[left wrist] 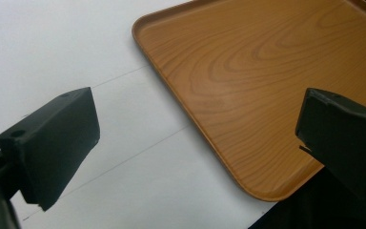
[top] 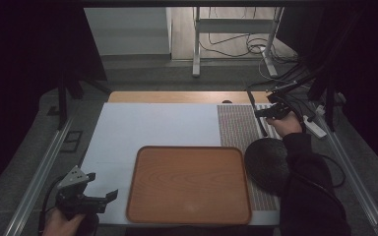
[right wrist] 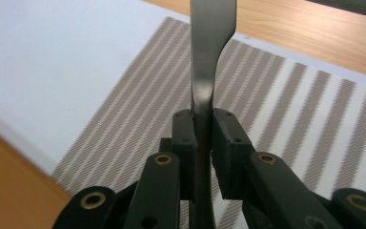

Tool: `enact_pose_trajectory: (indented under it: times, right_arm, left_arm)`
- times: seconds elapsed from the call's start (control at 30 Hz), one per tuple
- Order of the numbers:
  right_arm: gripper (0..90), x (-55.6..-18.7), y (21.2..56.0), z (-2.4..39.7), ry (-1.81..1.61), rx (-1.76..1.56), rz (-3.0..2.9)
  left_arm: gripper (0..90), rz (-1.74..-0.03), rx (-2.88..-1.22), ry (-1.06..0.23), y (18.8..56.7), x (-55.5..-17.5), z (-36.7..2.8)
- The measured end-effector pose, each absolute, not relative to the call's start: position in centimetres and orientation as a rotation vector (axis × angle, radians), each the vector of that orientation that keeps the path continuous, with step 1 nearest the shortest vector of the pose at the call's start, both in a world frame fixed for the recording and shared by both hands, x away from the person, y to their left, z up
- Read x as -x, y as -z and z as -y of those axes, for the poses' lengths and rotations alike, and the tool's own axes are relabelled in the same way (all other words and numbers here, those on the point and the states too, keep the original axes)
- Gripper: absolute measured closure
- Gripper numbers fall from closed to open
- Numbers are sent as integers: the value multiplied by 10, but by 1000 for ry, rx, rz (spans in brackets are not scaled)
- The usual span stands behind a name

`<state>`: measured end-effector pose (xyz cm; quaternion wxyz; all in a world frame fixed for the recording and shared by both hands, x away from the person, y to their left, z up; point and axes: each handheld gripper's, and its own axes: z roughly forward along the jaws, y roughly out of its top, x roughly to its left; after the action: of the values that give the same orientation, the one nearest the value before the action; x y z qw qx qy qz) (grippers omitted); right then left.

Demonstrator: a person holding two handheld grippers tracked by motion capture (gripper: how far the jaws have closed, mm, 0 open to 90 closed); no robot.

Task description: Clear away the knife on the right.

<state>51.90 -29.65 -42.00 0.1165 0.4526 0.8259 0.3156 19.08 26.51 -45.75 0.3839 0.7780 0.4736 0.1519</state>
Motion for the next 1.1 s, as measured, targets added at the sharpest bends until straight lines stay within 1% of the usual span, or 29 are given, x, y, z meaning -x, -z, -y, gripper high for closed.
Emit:
enact_pose_trajectory:
  times: [0.17,0.33,0.4,0.43,0.5,0.67,1.1]
  right_arm:
    - [801,-505,417,284,-929,-1277,-2461]
    - [801,-486,415,267,-966,-1220,-2513]
    - [801,-473,416,257,-983,-1213,-2546]
    - [801,-473,416,257,-983,-1213,-2546]
    - [801,-460,419,246,-973,-1181,-2585]
    - [801,-444,424,236,-966,-1156,-2627]
    - [801,-387,442,200,-920,-1062,-2792]
  left_arm:
    - [10,-1209,-1981,-386,457,-191,-265]
    - [10,-1211,-1981,-385,458,-191,-265]
    - [11,-1212,-1982,-387,457,-191,-265]
    - [11,-1211,-1984,-387,457,-191,-265]
    - [11,-1208,-1986,-390,457,-191,-265]
    - [11,-1208,-1986,-390,457,-191,-265]
    - [11,-1212,-1980,-388,457,-191,-265]
